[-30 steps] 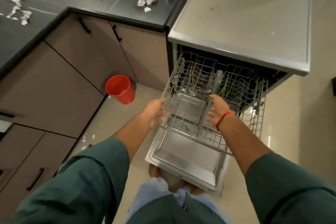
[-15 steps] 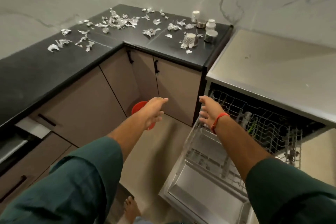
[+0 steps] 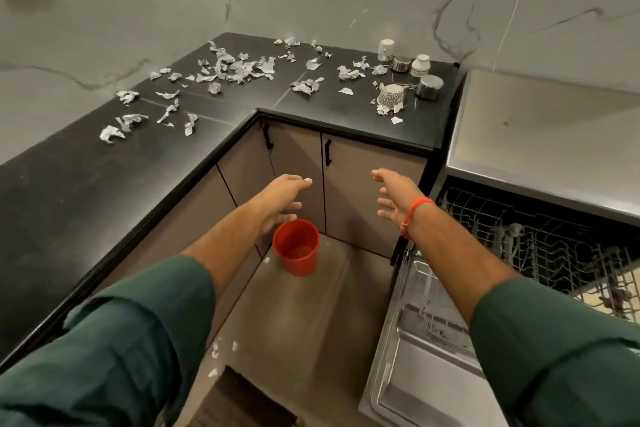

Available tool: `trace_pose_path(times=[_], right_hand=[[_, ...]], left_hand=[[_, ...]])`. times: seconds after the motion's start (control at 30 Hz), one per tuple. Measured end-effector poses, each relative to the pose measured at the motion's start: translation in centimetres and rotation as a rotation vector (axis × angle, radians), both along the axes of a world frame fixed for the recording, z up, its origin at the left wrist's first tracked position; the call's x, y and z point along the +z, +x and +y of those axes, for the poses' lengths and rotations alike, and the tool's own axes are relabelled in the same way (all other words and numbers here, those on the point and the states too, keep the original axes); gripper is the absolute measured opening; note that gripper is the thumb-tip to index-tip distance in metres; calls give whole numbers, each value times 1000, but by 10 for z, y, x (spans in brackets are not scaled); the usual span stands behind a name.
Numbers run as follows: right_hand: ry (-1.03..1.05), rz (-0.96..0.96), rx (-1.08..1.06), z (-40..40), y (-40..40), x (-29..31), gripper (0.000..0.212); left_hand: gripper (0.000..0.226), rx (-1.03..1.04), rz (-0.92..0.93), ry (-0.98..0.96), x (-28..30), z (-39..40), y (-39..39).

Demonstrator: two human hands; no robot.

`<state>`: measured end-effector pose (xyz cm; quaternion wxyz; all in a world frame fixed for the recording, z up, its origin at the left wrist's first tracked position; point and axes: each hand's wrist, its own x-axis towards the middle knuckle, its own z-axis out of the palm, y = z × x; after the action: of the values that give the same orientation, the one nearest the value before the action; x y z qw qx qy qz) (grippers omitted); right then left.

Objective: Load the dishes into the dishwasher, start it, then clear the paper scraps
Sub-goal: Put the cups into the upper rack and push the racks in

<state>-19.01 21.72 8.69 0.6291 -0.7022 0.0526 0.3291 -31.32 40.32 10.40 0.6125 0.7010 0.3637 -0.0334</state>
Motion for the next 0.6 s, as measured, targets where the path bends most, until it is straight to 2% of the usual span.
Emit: trace_pose_path(times=[0.33,0.6], right_hand=[[-79,-14,-96,39,56,-8,51],[-40,-14,-187,75,162,-14,50]], left_hand=[[47,-104,20,4,-3,52,69],[44,-211,-16,9,3,85,184]])
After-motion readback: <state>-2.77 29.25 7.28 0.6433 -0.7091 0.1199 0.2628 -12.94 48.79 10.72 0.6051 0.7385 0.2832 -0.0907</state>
